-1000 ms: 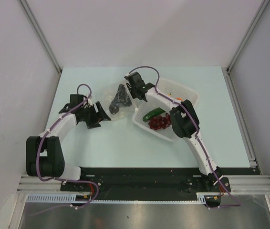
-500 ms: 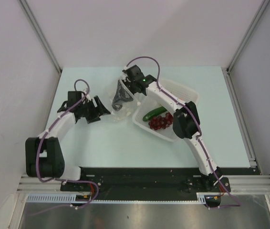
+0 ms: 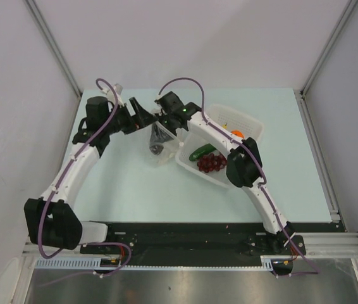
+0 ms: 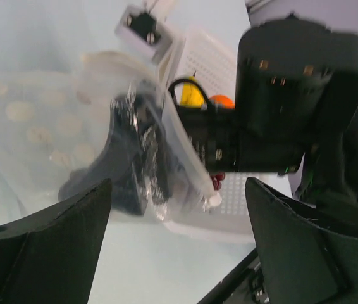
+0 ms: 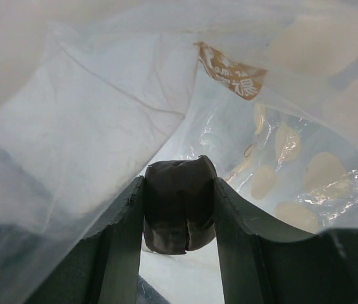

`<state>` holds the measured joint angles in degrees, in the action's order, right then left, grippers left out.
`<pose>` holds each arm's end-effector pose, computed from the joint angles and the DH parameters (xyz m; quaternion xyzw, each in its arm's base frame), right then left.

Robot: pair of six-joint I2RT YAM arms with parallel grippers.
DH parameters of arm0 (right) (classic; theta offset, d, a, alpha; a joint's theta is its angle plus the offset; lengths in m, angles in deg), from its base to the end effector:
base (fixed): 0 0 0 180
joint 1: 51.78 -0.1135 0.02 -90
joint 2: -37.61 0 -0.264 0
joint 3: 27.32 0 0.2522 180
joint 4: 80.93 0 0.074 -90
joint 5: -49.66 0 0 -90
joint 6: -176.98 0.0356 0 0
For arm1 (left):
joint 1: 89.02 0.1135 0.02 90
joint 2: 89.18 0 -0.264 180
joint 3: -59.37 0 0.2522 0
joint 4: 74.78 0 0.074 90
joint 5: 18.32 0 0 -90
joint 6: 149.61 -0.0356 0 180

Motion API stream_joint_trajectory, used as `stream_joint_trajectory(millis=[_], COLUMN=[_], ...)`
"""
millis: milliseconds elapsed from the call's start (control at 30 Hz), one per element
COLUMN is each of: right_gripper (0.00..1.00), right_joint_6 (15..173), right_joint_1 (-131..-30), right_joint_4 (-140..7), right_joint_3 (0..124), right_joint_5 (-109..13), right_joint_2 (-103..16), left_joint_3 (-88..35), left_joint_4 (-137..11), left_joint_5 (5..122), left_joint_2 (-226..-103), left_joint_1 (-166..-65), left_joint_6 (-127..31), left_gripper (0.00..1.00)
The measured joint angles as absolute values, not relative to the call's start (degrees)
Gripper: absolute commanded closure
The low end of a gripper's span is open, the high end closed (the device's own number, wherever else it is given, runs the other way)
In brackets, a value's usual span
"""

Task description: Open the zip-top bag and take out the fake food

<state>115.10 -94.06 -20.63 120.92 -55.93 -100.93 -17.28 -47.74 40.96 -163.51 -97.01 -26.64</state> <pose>0.3895 0.3671 0.2471 -0.1603 0.9200 0.2969 0.1993 0.2903 -0.0591 0.3342 -0.0361 0.8237 -0.3909 0.4092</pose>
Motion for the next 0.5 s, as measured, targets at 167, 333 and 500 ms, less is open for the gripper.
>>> stream_joint_trajectory(millis=[167, 333, 500], right_gripper=[0.82, 0.82, 0.83], right_joint_6=[114.73, 114.71, 114.38], right_joint_1=[-94.61, -94.58, -94.48], right_joint_4=[-20.30, -20.30, -20.52], right_joint_3=[120.92, 120.92, 120.24], right_joint_5=[-55.78, -55.76, -55.41], right_joint_2=[-100.93, -100.91, -100.84], left_joint_3=[-23.40, -27.91, -28.65], left_joint_4=[-45.54, -39.57, -35.79], left_joint_5=[44.56, 48.52, 51.14], left_joint_2=[-168.47, -174.22, -175.44], left_joint_1=[-98.98, -101.03, -101.40], left_joint_6=[-25.19, -25.30, -25.78], left_gripper=[0.19, 0.48, 0.84])
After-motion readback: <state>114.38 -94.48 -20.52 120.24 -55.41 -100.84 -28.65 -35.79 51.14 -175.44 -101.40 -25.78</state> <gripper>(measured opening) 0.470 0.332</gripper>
